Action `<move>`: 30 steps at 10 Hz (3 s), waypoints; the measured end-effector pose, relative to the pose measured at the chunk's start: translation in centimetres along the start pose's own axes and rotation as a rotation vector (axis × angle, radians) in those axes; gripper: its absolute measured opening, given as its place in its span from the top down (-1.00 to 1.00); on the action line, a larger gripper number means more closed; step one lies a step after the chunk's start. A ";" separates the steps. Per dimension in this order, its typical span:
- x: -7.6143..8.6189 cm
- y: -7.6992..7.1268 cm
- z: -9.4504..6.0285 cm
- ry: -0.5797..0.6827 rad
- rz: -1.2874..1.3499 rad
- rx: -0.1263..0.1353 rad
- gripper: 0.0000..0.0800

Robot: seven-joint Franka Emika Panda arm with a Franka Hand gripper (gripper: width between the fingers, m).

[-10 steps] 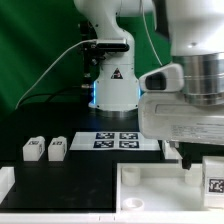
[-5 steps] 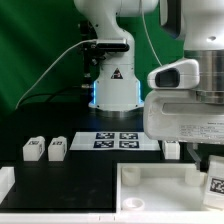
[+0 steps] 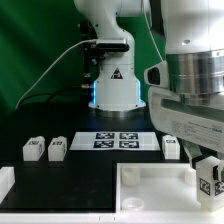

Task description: Assemble one leg

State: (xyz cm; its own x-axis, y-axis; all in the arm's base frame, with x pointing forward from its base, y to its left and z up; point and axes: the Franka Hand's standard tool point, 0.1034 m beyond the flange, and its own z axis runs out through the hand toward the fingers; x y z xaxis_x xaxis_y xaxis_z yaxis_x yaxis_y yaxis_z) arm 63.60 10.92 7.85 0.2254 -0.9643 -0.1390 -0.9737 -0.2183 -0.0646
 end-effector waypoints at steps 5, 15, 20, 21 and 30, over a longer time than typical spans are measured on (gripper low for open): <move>-1.1 0.2 0.4 -0.024 0.329 0.018 0.25; -0.2 -0.1 0.4 0.049 -1.119 -0.054 -0.62; -0.3 0.0 0.5 0.050 -0.875 -0.044 0.27; -0.2 0.0 0.5 0.050 -0.818 -0.042 0.27; -0.2 0.5 0.6 0.024 0.362 0.018 0.00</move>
Offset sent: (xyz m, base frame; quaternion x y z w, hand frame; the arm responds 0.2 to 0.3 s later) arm 0.0000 0.0000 0.0000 0.0000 0.0000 0.0000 1.0000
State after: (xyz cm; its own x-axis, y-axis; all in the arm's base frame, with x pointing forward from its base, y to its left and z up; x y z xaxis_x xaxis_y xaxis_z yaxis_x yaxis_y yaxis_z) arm 63.05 11.11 7.22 -0.1353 -0.9819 -0.1326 -0.9895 0.1408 -0.0325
